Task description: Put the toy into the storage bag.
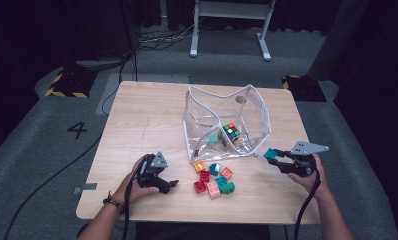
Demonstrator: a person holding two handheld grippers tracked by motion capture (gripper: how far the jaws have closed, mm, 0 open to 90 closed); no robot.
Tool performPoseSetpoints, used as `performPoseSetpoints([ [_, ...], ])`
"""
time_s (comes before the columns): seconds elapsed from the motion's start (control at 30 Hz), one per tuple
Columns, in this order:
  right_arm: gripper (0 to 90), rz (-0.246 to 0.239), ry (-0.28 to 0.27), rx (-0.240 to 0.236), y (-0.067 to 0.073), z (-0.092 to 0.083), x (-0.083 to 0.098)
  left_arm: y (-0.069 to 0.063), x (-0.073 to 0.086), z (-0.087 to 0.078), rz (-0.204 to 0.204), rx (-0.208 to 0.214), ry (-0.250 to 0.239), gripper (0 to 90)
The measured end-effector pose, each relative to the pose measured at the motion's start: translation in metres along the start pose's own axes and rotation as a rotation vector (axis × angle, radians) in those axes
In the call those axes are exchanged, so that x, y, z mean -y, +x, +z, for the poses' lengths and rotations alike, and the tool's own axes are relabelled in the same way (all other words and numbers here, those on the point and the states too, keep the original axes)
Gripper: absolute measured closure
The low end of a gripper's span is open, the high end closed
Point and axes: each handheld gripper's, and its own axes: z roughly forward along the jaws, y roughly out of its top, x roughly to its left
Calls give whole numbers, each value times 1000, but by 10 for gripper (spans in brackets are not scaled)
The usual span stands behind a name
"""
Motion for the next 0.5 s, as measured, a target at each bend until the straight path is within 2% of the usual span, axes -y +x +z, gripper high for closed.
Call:
performPoseSetpoints([
  [0.13,595,13,-21,17,-8,-7,-9,0,0,0,2,0,1,76],
  [0.43,595,4,-20,67,-22,-15,-27,0,0,0,3,0,1,76],
  [0.5,595,13,-33,79,-30,-21,-34,0,0,0,3,0,2,76],
])
